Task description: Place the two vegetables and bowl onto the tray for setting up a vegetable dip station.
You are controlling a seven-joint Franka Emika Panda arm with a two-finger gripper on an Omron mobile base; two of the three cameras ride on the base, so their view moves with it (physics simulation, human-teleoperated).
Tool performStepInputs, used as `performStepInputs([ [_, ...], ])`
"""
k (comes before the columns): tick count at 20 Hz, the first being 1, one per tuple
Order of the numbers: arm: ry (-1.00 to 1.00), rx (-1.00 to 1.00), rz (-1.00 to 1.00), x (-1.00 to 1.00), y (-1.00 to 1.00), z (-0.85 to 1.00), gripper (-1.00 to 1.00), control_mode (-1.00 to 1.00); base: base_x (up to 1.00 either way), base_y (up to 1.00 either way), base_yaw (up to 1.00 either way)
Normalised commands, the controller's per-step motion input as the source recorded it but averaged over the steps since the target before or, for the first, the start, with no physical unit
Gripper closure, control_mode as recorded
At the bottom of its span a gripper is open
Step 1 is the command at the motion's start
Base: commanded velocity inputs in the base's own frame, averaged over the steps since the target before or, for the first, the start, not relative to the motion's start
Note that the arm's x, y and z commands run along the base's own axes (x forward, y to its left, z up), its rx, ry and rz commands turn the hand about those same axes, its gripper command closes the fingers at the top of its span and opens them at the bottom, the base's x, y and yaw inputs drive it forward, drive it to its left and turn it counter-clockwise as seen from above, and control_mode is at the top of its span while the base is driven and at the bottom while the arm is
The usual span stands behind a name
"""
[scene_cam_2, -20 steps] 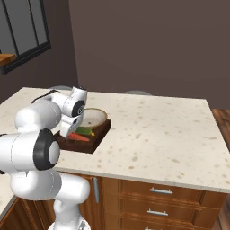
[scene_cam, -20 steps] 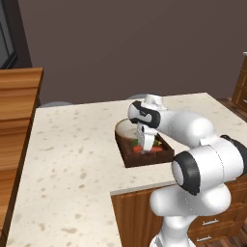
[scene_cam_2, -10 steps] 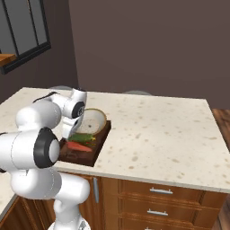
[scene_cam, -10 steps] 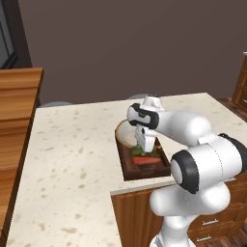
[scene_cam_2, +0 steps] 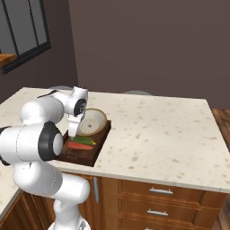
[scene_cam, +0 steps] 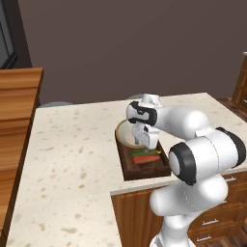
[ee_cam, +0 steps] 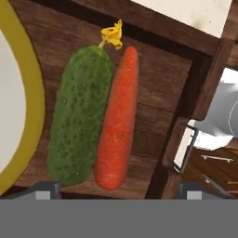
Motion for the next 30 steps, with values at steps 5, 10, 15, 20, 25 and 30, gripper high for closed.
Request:
performStepInputs([
  [5, -0.01, 0.03, 0.3, -0.09, -0.26, 0.15, -1.0, -1.0, 0.0, 0.0, 0.0],
  [10, -0.16, 0.0, 0.36, -0.23, -0.18, 0.21, -1.0, -1.0, 0.0, 0.0, 0.0],
  [15, -0.23, 0.0, 0.44, -0.35, -0.11, 0.27, -1.0, -1.0, 0.0, 0.0, 0.0],
  [20, -0.23, -0.01, 0.51, -0.4, -0.15, 0.3, -1.0, -1.0, 0.0, 0.0, 0.0],
  [25, -0.16, 0.0, 0.43, -0.39, -0.13, 0.3, -1.0, -1.0, 0.0, 0.0, 0.0],
  [30, -0.04, 0.03, 0.36, -0.36, -0.19, 0.31, -1.0, -1.0, 0.0, 0.0, 0.0],
])
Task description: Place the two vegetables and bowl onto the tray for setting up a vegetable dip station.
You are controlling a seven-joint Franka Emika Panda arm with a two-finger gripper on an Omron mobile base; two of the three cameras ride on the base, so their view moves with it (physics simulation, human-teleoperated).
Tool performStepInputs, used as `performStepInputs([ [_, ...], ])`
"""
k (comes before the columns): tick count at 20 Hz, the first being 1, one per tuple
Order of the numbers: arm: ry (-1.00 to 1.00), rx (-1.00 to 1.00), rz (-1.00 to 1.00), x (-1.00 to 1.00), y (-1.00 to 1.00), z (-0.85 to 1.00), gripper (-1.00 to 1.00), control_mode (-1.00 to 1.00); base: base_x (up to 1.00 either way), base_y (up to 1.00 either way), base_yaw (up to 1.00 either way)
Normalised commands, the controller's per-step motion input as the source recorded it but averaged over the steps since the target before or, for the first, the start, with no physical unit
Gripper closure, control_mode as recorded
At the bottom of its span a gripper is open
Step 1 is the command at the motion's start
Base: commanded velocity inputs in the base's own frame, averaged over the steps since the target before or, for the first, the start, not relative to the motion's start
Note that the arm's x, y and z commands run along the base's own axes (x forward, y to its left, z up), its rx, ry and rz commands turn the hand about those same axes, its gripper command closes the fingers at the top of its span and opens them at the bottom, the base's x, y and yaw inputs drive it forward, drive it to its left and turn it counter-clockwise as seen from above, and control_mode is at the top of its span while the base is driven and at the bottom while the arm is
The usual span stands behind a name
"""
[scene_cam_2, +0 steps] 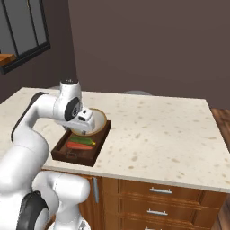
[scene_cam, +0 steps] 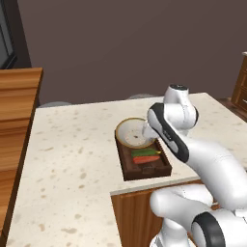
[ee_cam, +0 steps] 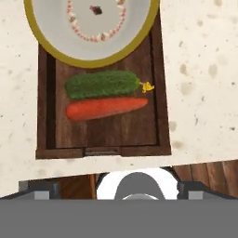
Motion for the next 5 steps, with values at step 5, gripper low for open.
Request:
performStepInputs([
  [5, 0.0, 0.05, 0.33, -0.36, -0.2, 0.28, -1.0, -1.0, 0.0, 0.0, 0.0],
])
